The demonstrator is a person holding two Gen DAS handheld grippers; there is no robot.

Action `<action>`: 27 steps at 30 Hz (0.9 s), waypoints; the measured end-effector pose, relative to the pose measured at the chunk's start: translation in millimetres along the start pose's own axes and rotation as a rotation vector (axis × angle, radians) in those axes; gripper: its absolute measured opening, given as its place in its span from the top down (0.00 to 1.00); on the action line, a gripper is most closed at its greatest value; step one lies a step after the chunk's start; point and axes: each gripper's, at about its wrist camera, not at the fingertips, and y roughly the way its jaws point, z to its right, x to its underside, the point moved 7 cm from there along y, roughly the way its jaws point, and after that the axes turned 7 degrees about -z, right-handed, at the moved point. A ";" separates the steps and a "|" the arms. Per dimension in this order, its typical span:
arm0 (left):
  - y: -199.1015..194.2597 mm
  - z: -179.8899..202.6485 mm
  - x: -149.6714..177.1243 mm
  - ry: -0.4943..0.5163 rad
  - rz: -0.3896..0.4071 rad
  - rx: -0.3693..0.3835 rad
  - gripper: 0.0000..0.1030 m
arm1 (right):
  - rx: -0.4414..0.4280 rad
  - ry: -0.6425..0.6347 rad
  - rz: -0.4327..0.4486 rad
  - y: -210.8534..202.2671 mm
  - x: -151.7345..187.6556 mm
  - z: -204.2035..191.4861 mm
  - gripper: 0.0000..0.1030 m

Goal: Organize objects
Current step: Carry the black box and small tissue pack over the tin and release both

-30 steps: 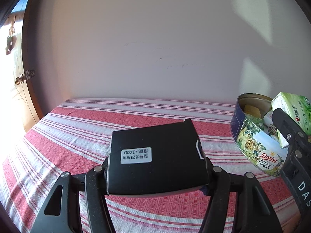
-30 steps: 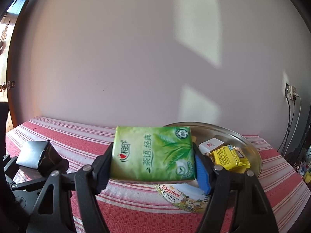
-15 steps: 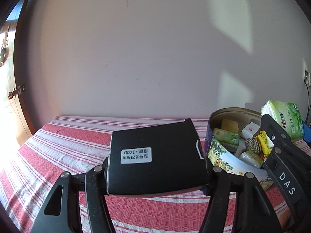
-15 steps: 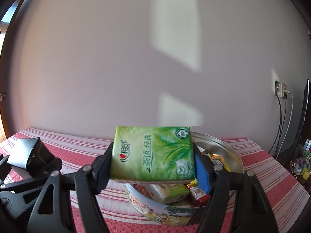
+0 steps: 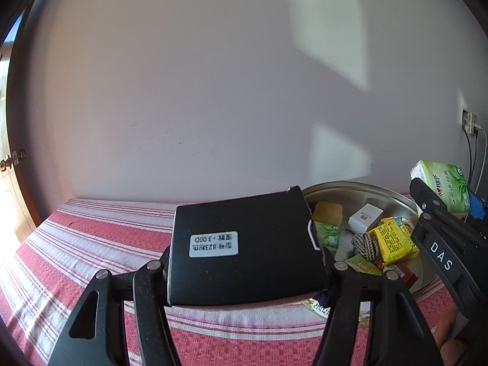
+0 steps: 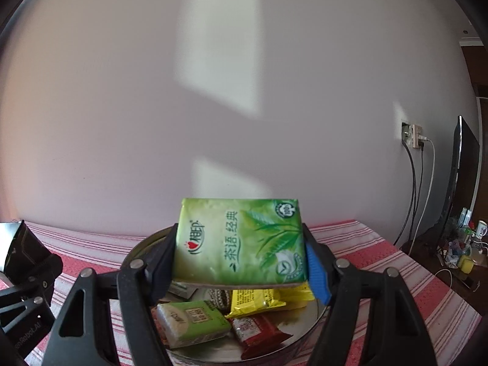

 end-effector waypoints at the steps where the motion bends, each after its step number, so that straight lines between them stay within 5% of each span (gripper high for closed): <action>1: 0.4 4.0 -1.6 0.003 0.004 0.007 0.37 | 0.010 0.002 0.000 2.2 -0.9 4.5 0.29; 16: 29.7 76.7 -8.4 0.046 -0.027 0.120 0.37 | 0.106 0.108 -0.056 45.7 -15.0 63.1 0.29; 27: 59.7 108.5 -10.2 0.071 -0.064 0.137 0.37 | 0.121 0.091 -0.133 76.3 -7.1 82.1 0.29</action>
